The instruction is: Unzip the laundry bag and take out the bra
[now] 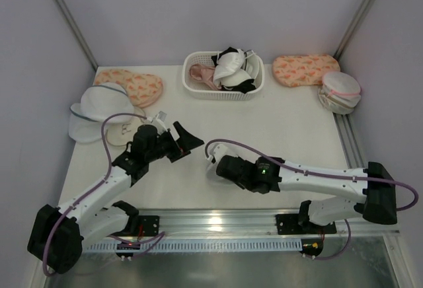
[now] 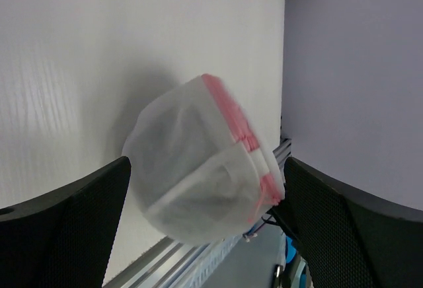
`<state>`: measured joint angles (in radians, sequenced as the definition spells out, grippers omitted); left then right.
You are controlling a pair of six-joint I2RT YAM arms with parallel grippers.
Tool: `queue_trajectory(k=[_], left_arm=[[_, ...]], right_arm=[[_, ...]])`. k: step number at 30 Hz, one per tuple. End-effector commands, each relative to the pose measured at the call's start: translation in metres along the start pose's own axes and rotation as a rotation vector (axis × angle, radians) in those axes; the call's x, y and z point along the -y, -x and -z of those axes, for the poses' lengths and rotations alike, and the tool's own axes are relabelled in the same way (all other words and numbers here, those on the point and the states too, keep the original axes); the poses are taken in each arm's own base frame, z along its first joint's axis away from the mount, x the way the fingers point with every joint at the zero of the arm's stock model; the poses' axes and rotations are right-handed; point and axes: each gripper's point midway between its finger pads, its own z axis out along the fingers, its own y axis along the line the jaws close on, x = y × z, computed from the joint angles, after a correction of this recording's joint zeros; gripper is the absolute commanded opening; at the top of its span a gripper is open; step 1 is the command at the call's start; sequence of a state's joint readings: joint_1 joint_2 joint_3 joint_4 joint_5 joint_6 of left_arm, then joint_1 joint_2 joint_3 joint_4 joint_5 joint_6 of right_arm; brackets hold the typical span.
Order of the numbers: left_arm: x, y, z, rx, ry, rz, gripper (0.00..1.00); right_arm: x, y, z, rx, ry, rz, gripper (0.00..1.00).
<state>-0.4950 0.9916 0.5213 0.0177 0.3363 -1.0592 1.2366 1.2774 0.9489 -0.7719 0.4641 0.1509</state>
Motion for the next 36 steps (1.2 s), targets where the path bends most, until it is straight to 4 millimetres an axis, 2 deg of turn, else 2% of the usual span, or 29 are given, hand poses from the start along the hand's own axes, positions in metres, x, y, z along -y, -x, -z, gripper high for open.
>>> queue_trajectory(k=[1, 3, 5, 8, 10, 14, 24, 31, 36], left_arm=[[0.031, 0.018, 0.0, 0.023, -0.116, 0.015, 0.99], [0.031, 0.019, -0.004, 0.018, -0.122, 0.026, 0.99], [0.029, 0.011, -0.01, -0.034, -0.13, 0.064, 0.99], [0.038, 0.003, -0.015, -0.098, -0.192, 0.117, 0.99], [0.053, -0.002, -0.013, -0.157, -0.265, 0.144, 0.99], [0.07, -0.016, -0.01, -0.285, -0.339, 0.165, 0.99], [0.039, -0.041, -0.007, -0.367, -0.231, 0.161, 0.99], [0.039, -0.052, -0.014, -0.395, -0.222, 0.157, 0.99], [0.038, -0.054, -0.029, -0.395, -0.231, 0.191, 0.92]], right_arm=[[0.003, 0.004, 0.022, 0.082, -0.043, 0.108, 0.04], [-0.004, 0.005, 0.025, 0.097, -0.019, 0.123, 0.04], [-0.006, 0.006, 0.03, 0.118, -0.018, 0.129, 0.05], [-0.012, 0.007, 0.033, 0.129, -0.02, 0.155, 0.05], [-0.013, 0.007, 0.032, 0.114, -0.046, 0.175, 0.05], [-0.016, 0.011, 0.03, 0.118, -0.088, 0.217, 0.04], [-0.003, 0.018, 0.031, 0.15, -0.187, 0.204, 0.04], [0.002, 0.023, 0.029, 0.159, -0.24, 0.212, 0.04], [-0.006, 0.029, 0.028, 0.189, -0.226, 0.224, 0.04]])
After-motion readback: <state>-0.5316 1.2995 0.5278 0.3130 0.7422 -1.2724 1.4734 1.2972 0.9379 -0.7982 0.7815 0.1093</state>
